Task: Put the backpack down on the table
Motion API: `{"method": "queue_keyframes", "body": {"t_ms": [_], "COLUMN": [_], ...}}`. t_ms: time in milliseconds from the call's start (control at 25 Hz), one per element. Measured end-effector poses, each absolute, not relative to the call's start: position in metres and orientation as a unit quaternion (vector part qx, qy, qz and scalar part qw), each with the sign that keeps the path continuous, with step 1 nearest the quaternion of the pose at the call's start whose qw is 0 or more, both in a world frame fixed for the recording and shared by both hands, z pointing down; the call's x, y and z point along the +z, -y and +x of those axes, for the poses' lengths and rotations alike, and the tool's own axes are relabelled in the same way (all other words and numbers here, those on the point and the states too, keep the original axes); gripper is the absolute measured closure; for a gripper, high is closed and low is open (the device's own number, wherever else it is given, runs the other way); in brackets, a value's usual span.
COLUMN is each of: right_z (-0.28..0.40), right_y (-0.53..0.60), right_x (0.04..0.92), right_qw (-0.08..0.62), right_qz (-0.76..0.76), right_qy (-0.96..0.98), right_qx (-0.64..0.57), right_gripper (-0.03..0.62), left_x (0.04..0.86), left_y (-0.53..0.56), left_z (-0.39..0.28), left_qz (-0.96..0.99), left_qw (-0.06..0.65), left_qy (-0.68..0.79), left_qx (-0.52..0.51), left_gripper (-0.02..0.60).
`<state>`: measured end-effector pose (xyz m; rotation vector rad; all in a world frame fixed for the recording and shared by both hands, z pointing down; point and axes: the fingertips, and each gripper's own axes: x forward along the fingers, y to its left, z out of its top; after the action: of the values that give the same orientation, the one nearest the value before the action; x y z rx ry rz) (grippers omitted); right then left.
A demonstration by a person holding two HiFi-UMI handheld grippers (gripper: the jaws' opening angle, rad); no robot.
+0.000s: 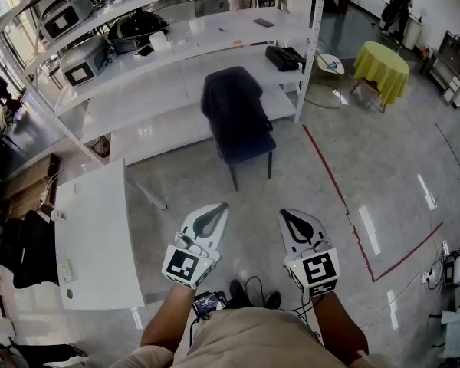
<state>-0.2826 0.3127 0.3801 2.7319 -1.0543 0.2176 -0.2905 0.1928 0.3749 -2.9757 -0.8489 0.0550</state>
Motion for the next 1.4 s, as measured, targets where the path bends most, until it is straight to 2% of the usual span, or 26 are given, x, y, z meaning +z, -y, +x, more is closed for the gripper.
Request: {"method": "queue_keyframes", "body": {"t_ms": [720,1400], "right_z": [-0.248,-0.200], "right_y": [-0.270,-0.252], "right_x": [0.383,0.385], "right_qw": [0.083,0.095], "right_qz": [0.932,0.933], "right_qy": [0.346,0.339], "right_qx": [0.071,0.077], "right_gripper": [0.568,0.568], "left_x": [0.381,0.389], "left_y": [-0.149,-0.130], "left_z": [-0.256,-0.212], "left_qz": [-0.957,-0.954], "left_qw": [0.018,0.008], "left_qy": [0.287,0.298], "left_qx": [0.020,0.015], "left_gripper": [0.566,0.566]}}
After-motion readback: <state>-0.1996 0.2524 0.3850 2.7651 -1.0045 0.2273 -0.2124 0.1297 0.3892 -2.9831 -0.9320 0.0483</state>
